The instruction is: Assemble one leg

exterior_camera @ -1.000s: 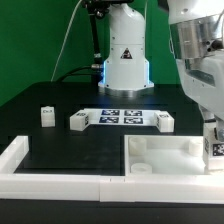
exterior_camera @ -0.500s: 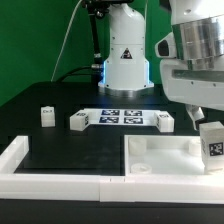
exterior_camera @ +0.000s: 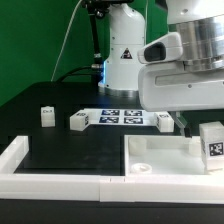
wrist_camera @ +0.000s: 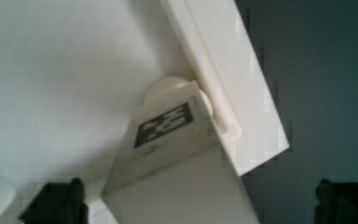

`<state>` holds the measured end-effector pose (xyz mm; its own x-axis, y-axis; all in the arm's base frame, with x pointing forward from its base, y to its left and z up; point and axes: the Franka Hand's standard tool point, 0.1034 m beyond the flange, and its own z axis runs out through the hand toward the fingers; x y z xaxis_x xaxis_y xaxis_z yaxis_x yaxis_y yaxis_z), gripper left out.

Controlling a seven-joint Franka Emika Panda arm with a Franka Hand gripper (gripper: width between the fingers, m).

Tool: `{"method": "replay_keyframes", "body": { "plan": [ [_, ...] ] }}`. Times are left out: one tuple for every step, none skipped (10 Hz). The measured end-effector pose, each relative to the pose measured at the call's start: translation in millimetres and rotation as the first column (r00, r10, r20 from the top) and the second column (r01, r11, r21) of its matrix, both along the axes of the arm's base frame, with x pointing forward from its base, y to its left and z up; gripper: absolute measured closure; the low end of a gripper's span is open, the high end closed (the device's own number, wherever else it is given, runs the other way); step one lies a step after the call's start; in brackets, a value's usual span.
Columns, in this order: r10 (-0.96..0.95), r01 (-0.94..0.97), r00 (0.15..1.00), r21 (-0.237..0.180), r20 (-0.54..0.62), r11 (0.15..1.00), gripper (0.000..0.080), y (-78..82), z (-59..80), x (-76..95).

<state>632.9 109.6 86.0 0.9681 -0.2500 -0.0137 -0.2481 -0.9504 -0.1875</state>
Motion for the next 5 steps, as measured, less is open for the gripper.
{"method": "replay_keyframes", "body": {
  "plan": [
    [0.098, -0.098, 0.995, -0.016, 0.016, 0.995, 0.0151, -0.9, -0.4, -0.2],
    [0.266, -0.265, 0.963, -0.034, 0.043, 0.964, 0.0151, -3.5, -0.7, -0.1],
    [0.244, -0.242, 0.969, -0.029, 0.040, 0.970, 0.0151, -2.9, -0.7, -0.2],
    [0.246, -0.245, 0.969, -0.030, 0.040, 0.969, 0.0258, -3.0, -0.8, -0.3],
    [0.246, -0.245, 0.969, -0.030, 0.040, 0.969, 0.0394, -3.1, -0.9, -0.3]
  ]
}}
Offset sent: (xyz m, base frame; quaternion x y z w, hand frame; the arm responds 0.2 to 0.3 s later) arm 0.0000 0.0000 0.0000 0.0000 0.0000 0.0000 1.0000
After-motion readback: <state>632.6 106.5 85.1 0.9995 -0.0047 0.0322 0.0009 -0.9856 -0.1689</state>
